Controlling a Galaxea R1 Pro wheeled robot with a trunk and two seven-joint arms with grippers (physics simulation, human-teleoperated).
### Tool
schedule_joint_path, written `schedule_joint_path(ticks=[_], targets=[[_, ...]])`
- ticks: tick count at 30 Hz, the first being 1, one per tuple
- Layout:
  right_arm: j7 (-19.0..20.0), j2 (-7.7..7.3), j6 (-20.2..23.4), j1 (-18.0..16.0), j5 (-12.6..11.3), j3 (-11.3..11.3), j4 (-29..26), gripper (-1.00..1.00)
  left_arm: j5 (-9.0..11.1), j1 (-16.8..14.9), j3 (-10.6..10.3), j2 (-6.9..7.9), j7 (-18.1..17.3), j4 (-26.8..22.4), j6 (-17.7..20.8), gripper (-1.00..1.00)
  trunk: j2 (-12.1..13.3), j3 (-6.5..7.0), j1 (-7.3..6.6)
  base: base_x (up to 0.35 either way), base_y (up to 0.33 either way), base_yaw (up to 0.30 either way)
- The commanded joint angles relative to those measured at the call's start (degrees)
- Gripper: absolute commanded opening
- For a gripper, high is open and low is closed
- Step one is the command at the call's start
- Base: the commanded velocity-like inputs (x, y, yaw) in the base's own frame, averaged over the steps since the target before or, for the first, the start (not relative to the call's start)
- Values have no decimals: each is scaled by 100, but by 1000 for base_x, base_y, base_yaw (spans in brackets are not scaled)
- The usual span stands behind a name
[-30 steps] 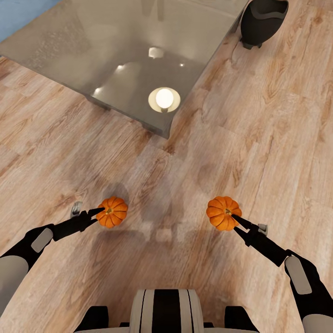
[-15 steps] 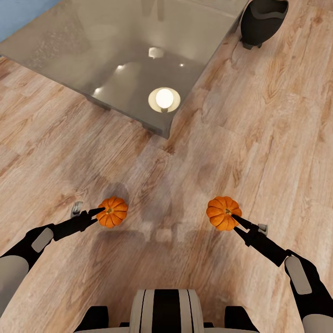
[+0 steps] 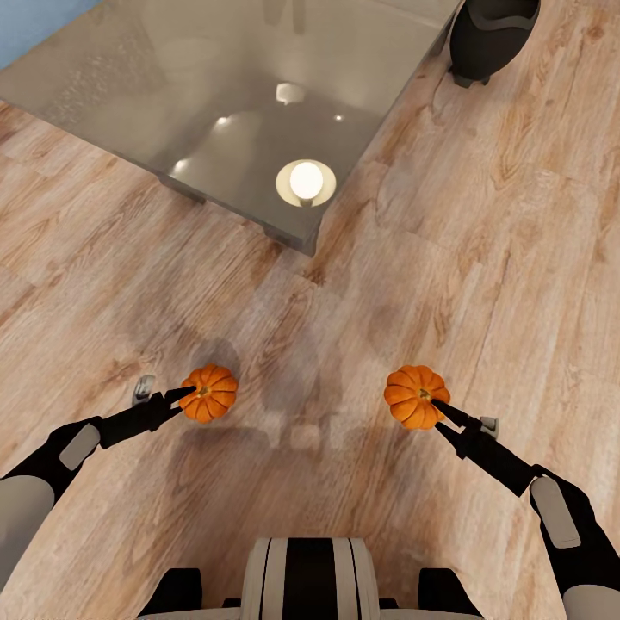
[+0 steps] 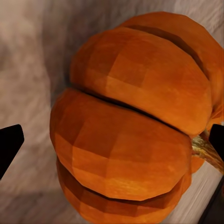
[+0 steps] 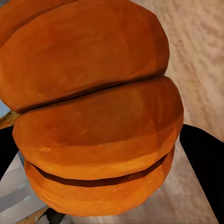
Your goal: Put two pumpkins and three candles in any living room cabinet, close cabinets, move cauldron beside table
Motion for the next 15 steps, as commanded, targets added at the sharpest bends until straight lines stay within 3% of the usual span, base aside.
schedule_joint_path(ticks=[1, 15], targets=[[9, 1, 31, -3, -8, -8, 0, -100, 54, -2, -31, 2, -11, 1, 39, 100, -1, -3, -1, 0, 0, 0], [11, 0, 35, -3, -8, -15, 0, -100, 38, -2, -31, -1, -31, 1, 46, 100, -1, -3, -1, 0, 0, 0]])
